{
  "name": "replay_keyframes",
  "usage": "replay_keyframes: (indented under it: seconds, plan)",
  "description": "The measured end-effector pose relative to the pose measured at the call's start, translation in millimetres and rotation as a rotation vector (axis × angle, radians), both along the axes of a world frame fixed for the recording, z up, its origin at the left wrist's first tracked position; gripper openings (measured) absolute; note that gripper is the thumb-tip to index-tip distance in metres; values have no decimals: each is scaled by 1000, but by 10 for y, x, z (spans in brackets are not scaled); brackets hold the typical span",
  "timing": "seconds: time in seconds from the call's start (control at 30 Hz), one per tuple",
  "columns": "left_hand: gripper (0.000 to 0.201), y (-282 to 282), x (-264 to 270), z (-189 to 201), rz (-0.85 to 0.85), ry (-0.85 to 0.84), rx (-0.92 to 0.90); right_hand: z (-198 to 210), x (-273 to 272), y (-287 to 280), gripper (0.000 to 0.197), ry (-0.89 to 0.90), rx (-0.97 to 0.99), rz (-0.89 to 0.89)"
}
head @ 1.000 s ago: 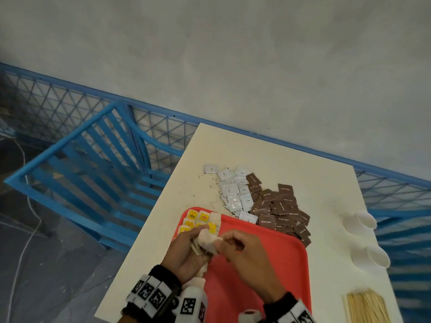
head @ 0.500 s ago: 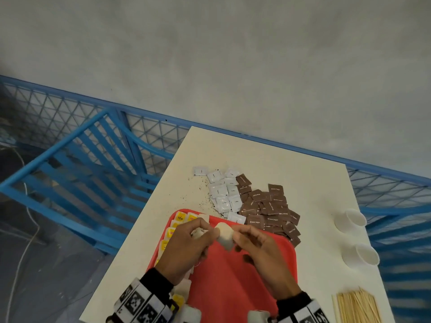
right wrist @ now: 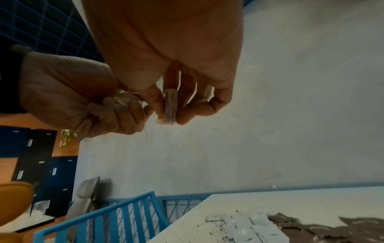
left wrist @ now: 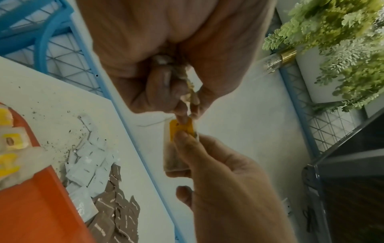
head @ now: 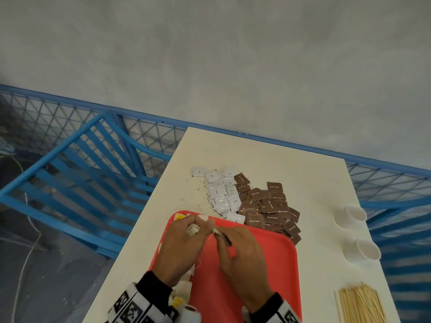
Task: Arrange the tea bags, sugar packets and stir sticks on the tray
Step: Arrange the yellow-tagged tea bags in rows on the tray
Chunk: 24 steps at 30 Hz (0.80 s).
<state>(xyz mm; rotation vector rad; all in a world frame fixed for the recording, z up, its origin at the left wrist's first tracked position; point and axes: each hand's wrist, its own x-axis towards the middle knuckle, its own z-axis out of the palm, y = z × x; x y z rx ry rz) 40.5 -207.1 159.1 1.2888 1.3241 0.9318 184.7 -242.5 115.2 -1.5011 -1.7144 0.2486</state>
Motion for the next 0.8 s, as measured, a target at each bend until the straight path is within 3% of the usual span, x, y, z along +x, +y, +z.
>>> replay_keyframes:
  seconds: [0.13, 0.23, 0.33, 0.43, 0.53, 0.8]
  plan:
    - [35, 33, -154, 42, -92, 50, 153, 181, 26, 0, 10, 334, -94, 61]
    - [20, 77, -166, 81, -150, 7, 145, 272, 26, -23, 11, 622, -216, 139]
    - [17, 95, -160, 142, -191, 40, 172, 311, 2, -49, 6, 705, -256, 164]
    - [15, 119, -190, 194, -197, 149, 251, 338, 72, -60, 28, 648, -245, 161]
    - [10, 140, -217, 241, -156, 207, 313, 430, 200, -65, 28, 432, -188, 163]
    - [9, 151, -247, 279, -218, 231, 350, 578, 329, -44, 25, 346, -228, 194]
